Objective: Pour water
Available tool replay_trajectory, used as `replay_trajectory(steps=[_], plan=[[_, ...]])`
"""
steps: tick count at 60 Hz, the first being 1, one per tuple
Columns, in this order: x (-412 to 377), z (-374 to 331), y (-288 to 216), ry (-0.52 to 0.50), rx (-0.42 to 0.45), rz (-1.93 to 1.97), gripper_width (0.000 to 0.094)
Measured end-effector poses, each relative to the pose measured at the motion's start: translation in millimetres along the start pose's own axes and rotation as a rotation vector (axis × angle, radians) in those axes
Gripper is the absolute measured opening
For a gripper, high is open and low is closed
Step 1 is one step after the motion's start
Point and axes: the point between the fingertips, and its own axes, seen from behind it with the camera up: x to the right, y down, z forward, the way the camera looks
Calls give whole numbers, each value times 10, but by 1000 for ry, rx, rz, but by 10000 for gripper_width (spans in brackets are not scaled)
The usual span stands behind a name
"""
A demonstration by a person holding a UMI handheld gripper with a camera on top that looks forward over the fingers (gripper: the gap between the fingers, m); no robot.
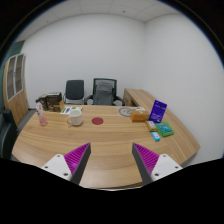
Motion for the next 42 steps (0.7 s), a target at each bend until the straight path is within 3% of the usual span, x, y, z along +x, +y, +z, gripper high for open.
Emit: replay_trajectory(steps=[12, 23, 42], plan=[[-493, 165, 185, -50, -38, -39, 857], [-1489, 379, 317, -150, -57, -50, 859], [-3641, 1302, 7, -272, 18, -3, 861]])
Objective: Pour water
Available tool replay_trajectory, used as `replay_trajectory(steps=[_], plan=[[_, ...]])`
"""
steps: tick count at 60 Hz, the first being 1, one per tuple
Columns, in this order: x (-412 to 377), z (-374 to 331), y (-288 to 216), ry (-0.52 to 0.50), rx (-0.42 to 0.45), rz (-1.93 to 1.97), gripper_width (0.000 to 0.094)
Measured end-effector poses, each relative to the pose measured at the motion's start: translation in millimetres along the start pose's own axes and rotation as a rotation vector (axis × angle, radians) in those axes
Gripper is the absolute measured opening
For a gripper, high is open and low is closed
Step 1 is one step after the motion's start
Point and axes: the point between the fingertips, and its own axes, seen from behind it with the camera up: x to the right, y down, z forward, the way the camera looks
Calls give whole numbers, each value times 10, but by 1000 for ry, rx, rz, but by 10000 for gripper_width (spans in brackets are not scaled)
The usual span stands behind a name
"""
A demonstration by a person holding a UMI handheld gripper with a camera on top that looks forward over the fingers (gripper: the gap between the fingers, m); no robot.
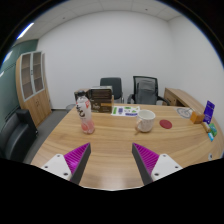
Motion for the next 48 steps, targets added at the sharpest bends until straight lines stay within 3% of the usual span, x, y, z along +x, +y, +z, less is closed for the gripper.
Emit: replay_trajectory(steps=[15, 25, 30, 35, 48], plan=[[-956, 1334, -495, -51, 125, 2, 840], [-1189, 2003, -646, -20, 141, 12, 796], [-1224, 2209, -722, 4, 161, 24, 689], [-1233, 2333, -768, 13, 181, 33, 503], [-1252, 2372, -794, 7, 184, 35, 334]])
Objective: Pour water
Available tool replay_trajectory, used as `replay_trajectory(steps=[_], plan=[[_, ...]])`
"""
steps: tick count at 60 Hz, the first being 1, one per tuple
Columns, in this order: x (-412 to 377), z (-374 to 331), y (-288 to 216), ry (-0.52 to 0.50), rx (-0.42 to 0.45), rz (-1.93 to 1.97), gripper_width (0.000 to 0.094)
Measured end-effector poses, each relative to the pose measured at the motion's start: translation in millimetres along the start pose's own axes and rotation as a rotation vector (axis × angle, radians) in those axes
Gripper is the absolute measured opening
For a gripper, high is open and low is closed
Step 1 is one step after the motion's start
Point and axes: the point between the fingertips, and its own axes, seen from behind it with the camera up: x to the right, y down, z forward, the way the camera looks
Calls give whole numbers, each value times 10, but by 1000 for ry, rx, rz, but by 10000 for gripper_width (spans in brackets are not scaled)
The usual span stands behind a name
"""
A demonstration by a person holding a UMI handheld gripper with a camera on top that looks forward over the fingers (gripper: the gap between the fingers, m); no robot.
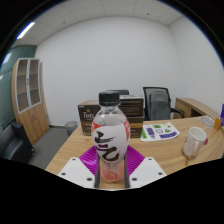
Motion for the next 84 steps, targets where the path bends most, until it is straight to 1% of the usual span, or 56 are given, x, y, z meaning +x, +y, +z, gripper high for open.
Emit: replay_trajectory(steps=[4, 5, 8, 11, 19, 23, 27, 31, 40, 46, 49, 52, 58, 62, 67, 74, 77, 80, 84], plan=[[5, -66, -123, -17, 6, 12, 332], [9, -80, -168, -21, 13, 18, 285], [50, -160, -332, -24, 34, 54, 282], [48, -240, -514, -50, 48, 120, 281], [258, -481, -1061, -172, 95, 432, 280], [355, -595, -1351, -253, 109, 644, 281], [482, -658, -1532, -352, 115, 857, 281], [649, -716, -1684, -430, 116, 1064, 278], [1158, -684, -1678, -547, 89, 1533, 278], [1377, -545, -1533, -592, 72, 1777, 279], [1428, -512, -1460, -626, 47, 1872, 279], [1501, -438, -1350, -601, 8, 1954, 278], [1618, -434, -1213, -590, -25, 2009, 280], [1577, -387, -1249, -609, -40, 1987, 278], [1563, -450, -1300, -629, -76, 1930, 278], [1525, -498, -1373, -601, -125, 1676, 278], [1593, -529, -1438, -576, -120, 1513, 280], [1749, -576, -1549, -549, -89, 1337, 279], [2030, -590, -1707, -480, -18, 1088, 280]])
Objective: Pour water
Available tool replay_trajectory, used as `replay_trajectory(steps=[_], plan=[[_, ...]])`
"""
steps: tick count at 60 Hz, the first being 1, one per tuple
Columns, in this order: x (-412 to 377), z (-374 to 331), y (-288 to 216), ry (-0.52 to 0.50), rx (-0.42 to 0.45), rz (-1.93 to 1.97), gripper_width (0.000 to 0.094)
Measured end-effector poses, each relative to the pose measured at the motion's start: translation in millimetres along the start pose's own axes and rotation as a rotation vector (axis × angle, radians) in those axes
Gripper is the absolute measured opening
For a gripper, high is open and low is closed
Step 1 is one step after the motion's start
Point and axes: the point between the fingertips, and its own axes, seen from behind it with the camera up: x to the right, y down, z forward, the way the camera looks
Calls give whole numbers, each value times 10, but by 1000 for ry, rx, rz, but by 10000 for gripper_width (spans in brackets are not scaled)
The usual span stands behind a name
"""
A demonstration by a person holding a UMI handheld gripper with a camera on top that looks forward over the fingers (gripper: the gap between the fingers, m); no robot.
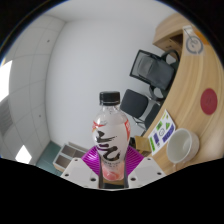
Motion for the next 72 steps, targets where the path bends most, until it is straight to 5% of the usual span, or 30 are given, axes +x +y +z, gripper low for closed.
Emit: replay_trajectory(steps=[16, 27, 49, 63, 68, 72], plan=[[609, -440, -1255, 284, 129, -823, 281], [1542, -577, -1610, 479, 85, -1092, 281], [2373, -575, -1634, 516, 44, -1139, 288], [2381, -590, -1611, 538, 27, -1069, 528], [2424, -669, -1546, 583, -6, -1055, 856], [2375, -797, -1513, 613, -12, -1053, 830]])
